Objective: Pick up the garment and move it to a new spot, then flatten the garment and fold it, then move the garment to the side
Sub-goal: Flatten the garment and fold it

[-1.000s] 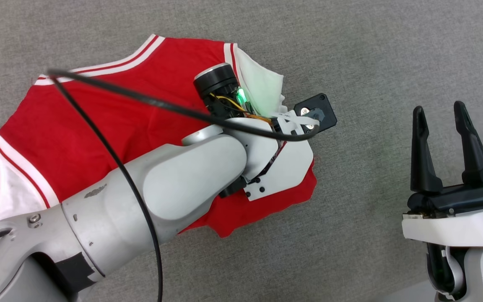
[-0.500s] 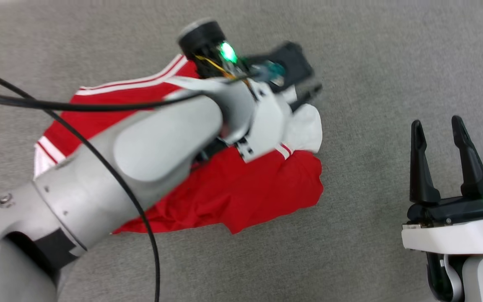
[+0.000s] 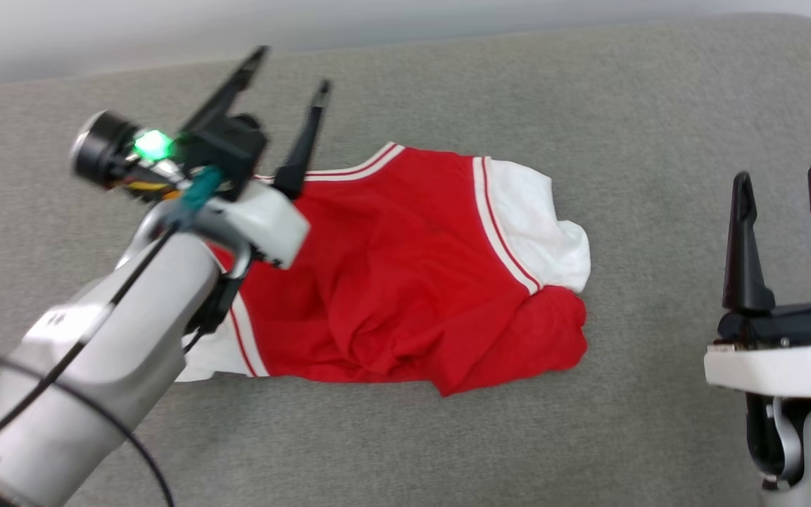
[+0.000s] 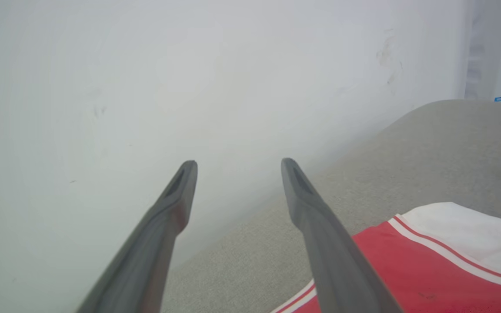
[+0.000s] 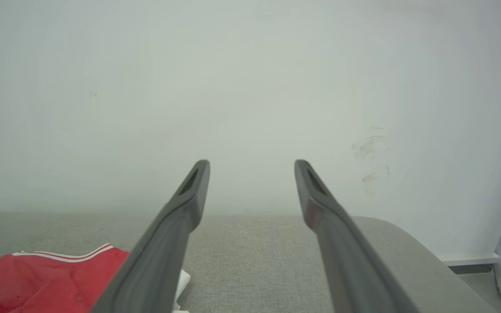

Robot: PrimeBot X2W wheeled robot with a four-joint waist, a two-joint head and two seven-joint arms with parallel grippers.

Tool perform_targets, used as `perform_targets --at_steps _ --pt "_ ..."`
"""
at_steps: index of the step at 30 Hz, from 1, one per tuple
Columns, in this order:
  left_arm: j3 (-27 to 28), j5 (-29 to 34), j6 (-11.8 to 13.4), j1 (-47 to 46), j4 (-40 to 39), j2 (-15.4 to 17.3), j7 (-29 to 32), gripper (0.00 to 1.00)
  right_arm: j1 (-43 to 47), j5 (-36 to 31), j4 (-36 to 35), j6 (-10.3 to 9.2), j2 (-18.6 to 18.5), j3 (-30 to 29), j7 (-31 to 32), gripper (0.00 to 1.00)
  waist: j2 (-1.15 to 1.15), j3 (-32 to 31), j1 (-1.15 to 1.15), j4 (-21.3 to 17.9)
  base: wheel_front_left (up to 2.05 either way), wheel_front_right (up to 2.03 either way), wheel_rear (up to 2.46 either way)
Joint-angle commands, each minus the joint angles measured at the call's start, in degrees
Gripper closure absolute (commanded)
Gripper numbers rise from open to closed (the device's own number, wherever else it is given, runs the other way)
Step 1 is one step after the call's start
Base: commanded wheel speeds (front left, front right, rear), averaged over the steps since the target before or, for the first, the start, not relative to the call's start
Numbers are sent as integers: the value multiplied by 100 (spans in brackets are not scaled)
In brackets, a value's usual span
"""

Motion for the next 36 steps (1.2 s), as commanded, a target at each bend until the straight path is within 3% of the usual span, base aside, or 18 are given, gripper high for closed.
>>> perform_targets --at_steps 1,5,9,14,16,21,27,32,36 --pt "158 48 117 201 -110 79 -34 0 -132 -59 14 -2 8 -13 -12 0 0 -134 0 161 0 0 0" --pt "972 289 711 1207 -728 270 -26 0 -454 -307 226 -2 8 -46 -11 0 0 -293 0 338 0 0 0" --pt "1700 566 1098 2274 -1204 335 -27 0 -875 -687 661 -2 -57 144 -11 0 0 -429 0 449 0 0 0" --pt "2405 874 1419 3487 -1656 132 -27 0 -1546 -596 1608 -3 -597 626 86 0 0 -534 0 546 0 0 0" --pt "2612 1009 1499 3874 -1825 -23 -28 0 -1826 -427 1976 -3 -935 938 493 0 0 -529 0 599 0 0 0" --pt "3021 1283 1490 4548 -2079 -398 -28 0 -2615 388 2444 -3 -1871 2118 1846 0 0 -438 0 719 0 0 0" --pt "3392 1550 1272 4934 -2140 -847 -28 0 -3320 1996 2514 -3 -2799 3714 3792 0 0 -265 0 846 0 0 0" --pt "3700 1785 1038 4963 -2166 -1144 -28 0 -3851 3262 2488 -3 -3256 4590 5095 0 0 -21 0 951 0 0 0" --pt "3886 1983 833 4834 -2168 -1355 -28 0 -4241 3804 2717 -2 -3330 5001 5691 0 0 213 0 1057 0 0 0"
